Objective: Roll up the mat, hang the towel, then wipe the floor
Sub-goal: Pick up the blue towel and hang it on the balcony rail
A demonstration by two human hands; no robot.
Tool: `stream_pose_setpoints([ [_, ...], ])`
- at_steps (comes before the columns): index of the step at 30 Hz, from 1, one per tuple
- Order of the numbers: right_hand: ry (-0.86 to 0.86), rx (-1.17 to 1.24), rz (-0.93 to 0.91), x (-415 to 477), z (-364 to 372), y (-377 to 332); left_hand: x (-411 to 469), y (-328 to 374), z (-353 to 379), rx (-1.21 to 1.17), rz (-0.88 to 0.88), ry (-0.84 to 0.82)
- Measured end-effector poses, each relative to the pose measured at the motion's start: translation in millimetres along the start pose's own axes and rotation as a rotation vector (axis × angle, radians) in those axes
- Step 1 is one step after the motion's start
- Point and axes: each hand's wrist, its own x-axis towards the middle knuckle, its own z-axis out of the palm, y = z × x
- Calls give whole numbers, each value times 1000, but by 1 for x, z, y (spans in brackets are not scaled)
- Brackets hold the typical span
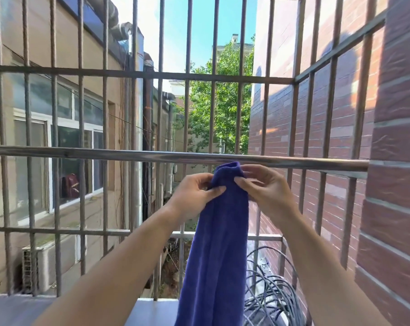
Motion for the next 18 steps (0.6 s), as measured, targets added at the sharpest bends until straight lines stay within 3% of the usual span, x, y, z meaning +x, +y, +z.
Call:
stream_pose_setpoints([
  [8, -326, -82, 384, -48, 20, 42, -1, 13, -23, -34, 74, 94],
  [18, -134, -97, 127, -12, 16, -8, 13, 41, -71, 67, 163, 200],
])
